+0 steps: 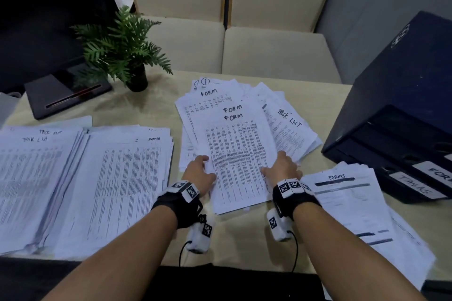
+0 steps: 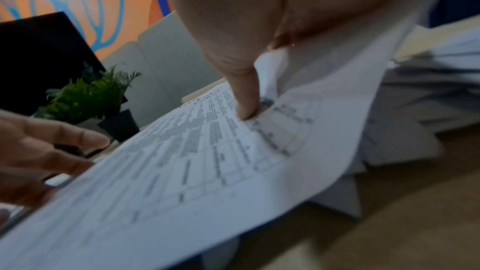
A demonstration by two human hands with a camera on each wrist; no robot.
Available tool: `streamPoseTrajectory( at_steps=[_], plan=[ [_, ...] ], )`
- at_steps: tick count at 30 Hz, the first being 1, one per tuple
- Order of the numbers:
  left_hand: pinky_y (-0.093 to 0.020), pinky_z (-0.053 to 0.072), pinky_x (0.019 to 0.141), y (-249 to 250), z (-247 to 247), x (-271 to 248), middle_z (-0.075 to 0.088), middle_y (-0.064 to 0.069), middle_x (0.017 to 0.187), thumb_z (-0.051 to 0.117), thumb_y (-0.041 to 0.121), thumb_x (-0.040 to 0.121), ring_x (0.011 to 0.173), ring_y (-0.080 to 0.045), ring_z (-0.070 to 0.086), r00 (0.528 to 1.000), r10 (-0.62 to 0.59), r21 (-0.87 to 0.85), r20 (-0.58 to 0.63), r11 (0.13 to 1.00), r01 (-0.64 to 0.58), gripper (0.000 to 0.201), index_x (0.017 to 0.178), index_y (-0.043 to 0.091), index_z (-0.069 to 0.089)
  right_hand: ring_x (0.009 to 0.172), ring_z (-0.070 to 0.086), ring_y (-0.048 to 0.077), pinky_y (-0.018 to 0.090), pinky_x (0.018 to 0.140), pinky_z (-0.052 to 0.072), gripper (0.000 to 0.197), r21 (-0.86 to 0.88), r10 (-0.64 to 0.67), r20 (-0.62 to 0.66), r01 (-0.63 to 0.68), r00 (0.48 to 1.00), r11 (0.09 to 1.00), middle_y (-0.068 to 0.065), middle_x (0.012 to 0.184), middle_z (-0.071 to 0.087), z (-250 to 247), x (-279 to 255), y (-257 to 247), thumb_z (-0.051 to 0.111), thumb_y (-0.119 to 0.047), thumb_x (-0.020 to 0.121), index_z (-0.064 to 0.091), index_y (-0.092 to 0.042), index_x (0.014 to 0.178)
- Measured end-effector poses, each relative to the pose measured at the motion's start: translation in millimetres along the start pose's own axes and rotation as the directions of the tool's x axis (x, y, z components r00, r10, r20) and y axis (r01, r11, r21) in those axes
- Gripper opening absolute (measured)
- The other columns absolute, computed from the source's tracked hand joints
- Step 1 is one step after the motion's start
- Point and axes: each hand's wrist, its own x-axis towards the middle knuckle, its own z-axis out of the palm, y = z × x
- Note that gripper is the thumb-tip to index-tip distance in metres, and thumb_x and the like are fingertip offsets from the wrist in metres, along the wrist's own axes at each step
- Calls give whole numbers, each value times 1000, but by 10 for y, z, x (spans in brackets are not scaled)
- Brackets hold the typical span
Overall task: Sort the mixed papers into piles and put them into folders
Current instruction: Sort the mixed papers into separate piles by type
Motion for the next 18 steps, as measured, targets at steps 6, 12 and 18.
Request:
streamPoseTrajectory(
  at_steps=[6, 12, 18],
  plan=[
    [-33, 52, 71, -69, 14, -8, 54, -5, 107, 59, 13, 88, 87, -25, 62, 998, -52, -154, 33, 987, 56, 59, 141, 18, 34, 83, 59, 28, 28, 65, 46, 23, 350, -100, -3, 95, 995, 932, 13, 102, 61, -152, -131, 133, 57, -14, 94, 49, -10, 115],
    [-42, 53, 79, -233, -161, 0, 50, -18, 126, 61, 13, 89, 91, -31, 62, 998, -46, -336, 44, 940, 58, 71, 147, 22, 22, 102, 67, 24, 46, 93, 52, 25, 796, -183, 81, 47, 980, 603, 2, 109, 71, -177, -472, 316, 62, -8, 90, 63, -29, 105],
    [-53, 53, 84, -495, -542, -96, 70, -9, 99, 59, -1, 85, 91, -32, 66, 995, 79, -393, 58, 918, -50, 39, 116, 21, 50, 101, 69, 25, 52, 95, 50, 25, 836, -195, 179, -44, 964, 546, 2, 108, 74, 143, -972, 298, 69, -14, 86, 69, -20, 110]
  ],
)
